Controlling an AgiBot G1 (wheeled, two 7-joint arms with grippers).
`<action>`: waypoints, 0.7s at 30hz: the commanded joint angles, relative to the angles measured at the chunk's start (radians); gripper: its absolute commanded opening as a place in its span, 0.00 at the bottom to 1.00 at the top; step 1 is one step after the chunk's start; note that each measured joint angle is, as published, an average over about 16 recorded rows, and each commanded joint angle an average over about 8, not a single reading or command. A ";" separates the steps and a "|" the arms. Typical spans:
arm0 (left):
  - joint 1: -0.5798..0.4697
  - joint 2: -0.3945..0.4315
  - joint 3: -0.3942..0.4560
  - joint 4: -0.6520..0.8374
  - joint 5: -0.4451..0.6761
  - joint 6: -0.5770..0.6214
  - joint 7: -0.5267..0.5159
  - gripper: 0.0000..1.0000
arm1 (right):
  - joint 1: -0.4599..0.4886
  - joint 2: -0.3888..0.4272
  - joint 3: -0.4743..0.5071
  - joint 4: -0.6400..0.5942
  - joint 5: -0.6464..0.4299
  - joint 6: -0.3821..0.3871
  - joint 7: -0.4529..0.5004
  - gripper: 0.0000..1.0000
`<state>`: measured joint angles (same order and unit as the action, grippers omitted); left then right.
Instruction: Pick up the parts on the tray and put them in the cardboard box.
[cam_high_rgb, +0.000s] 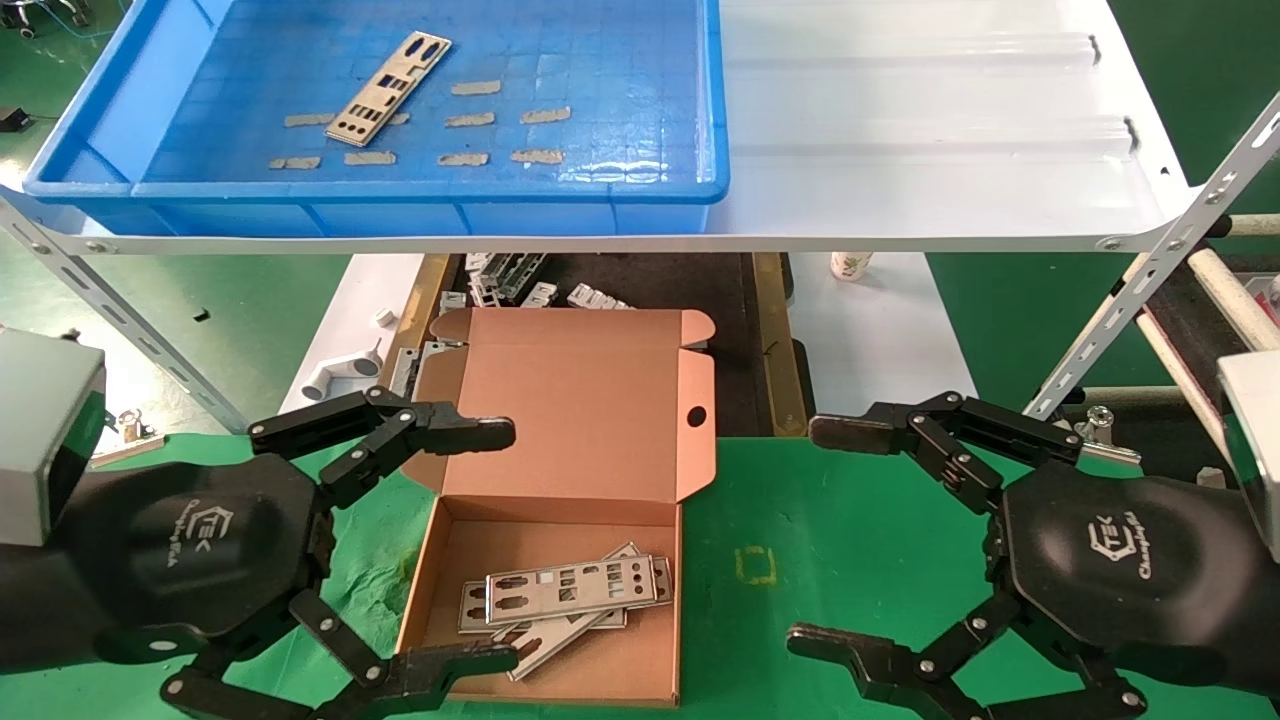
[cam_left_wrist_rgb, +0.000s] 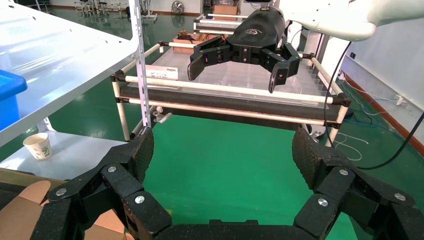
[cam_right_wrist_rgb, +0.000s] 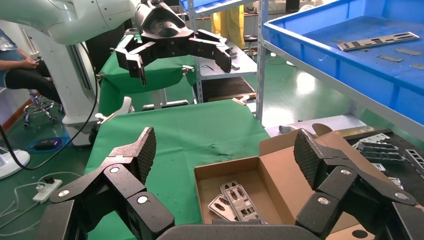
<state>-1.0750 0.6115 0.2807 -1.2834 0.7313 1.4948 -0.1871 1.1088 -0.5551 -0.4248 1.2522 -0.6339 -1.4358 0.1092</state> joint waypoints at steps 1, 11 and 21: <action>0.000 0.000 0.000 0.000 0.000 0.000 0.000 1.00 | 0.000 0.000 0.000 0.000 0.000 0.000 0.000 1.00; 0.000 0.000 0.000 0.000 0.000 0.000 0.000 1.00 | 0.000 0.000 0.000 0.000 0.000 0.000 0.000 1.00; -0.001 0.003 -0.001 0.007 0.005 -0.017 -0.003 1.00 | 0.000 0.000 0.000 0.000 0.000 0.000 0.000 0.21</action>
<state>-1.0779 0.6193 0.2790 -1.2732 0.7433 1.4548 -0.1936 1.1088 -0.5551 -0.4248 1.2521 -0.6339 -1.4358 0.1092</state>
